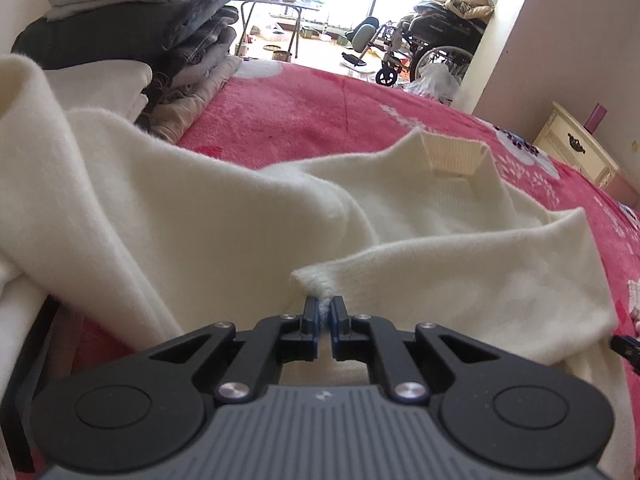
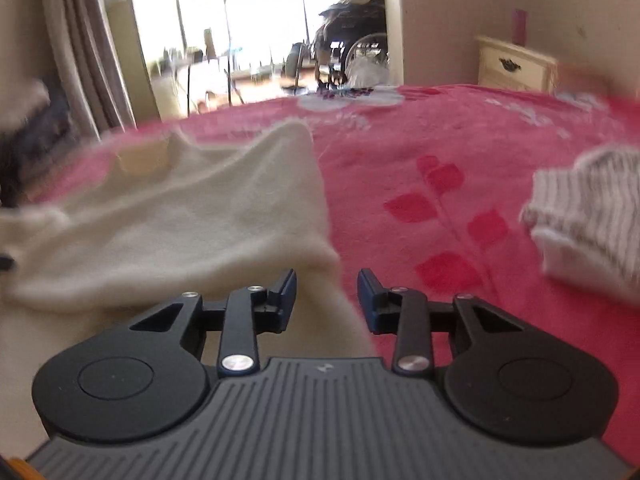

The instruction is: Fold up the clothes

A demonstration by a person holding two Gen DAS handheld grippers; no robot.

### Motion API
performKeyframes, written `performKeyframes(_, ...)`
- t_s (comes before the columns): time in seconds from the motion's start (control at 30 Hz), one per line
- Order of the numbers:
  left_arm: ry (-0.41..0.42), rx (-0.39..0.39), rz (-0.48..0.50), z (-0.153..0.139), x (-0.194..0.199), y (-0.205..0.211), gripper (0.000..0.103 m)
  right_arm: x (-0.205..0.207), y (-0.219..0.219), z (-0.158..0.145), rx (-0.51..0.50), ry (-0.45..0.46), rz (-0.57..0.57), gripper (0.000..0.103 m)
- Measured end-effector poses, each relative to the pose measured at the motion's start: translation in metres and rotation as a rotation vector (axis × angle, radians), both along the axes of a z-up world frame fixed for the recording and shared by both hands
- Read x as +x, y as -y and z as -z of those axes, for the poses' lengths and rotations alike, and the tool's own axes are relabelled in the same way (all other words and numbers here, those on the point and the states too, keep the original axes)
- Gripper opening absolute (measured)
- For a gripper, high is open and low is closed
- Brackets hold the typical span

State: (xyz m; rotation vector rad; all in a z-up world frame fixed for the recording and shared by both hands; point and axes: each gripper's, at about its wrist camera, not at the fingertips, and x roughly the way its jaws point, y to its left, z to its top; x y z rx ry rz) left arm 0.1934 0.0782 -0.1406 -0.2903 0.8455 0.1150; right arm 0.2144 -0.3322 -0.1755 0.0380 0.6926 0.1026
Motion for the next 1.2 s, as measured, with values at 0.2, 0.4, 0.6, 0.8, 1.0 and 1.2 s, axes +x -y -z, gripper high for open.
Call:
performKeyframes(0.2,-0.036,0.01,0.014,0.011,-0.001,0.001,0.006,0.03,0.005,0.018,-0.026,-0.013,-0.011,0.033)
performKeyframes(0.4,-0.094,0.01,0.132,0.003,-0.011,-0.004,0.017,0.028,0.044,0.015,0.105,-0.078,-0.03,0.047)
performKeyframes(0.6,0.036,0.06,0.186,-0.034,-0.042,-0.006,0.023,-0.004,0.058,-0.031,0.105,0.006,-0.065,0.043)
performKeyframes(0.8,0.003,0.162,0.312,-0.001,-0.006,0.042,0.026,0.064,0.022,-0.042,0.178,0.05,-0.143,0.023)
performKeyframes(1.0,-0.041,0.215,0.293,0.021,-0.002,0.052,0.026,0.148,-0.008,0.011,0.139,-0.047,-0.128,0.017)
performKeyframes(1.2,-0.036,0.205,0.304,0.022,-0.006,0.046,0.026,0.146,0.005,-0.013,0.259,0.025,-0.11,0.019)
